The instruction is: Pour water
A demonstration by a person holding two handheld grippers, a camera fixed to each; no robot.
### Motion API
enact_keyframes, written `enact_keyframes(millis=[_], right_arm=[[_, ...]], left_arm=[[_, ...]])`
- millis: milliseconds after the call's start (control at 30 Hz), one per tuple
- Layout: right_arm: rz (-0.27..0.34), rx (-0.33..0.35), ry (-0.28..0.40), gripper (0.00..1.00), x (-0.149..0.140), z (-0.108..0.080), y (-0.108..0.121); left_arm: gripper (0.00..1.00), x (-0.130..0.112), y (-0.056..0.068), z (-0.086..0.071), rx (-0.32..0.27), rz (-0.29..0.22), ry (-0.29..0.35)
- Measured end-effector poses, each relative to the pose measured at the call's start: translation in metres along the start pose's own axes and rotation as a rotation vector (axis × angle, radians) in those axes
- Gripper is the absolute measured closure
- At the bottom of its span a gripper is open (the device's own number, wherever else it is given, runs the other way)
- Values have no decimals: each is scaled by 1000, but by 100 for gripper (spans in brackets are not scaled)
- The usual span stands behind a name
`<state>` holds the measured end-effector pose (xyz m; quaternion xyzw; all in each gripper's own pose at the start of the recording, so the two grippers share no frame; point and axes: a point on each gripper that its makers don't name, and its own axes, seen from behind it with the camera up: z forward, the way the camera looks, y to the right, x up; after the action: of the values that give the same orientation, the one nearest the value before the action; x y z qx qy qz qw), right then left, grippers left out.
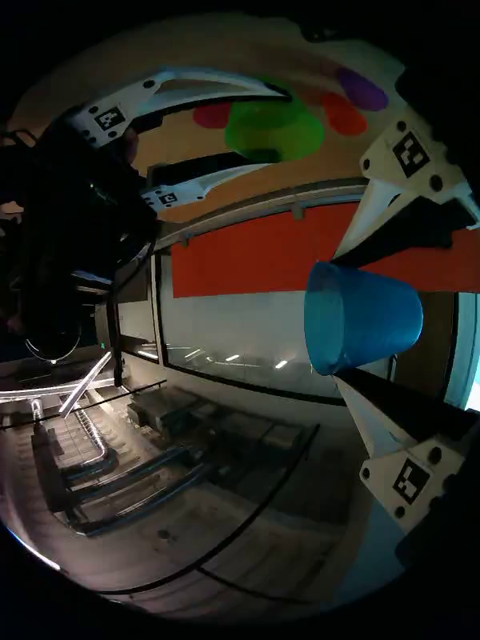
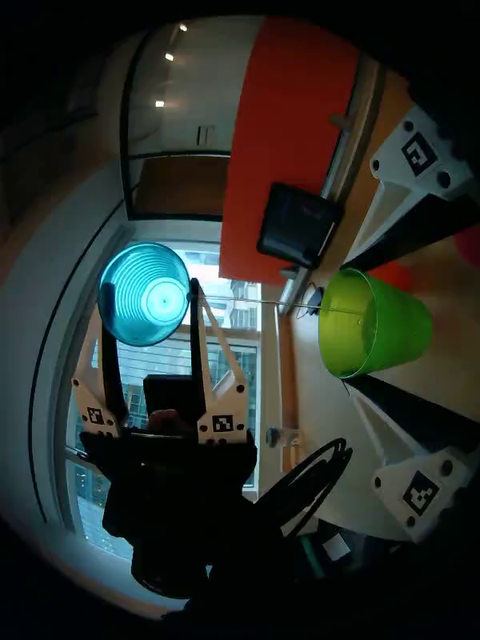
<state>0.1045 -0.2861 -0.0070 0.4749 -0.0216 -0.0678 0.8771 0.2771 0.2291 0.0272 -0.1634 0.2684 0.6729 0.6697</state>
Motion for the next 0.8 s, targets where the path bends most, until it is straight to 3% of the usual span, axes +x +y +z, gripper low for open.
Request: enact_keyframes(millis=[200, 467, 800], right_arm=[[0, 0, 3, 7, 2, 0, 0], [-1, -1, 7, 7, 3, 0, 0], [-6, -7, 11, 7, 5, -1, 1]], left_arm=[[15, 1, -2, 0, 11, -2, 2], [15, -6, -9, 3, 7, -61, -1], [15, -21, -12, 2, 3, -255, -25]])
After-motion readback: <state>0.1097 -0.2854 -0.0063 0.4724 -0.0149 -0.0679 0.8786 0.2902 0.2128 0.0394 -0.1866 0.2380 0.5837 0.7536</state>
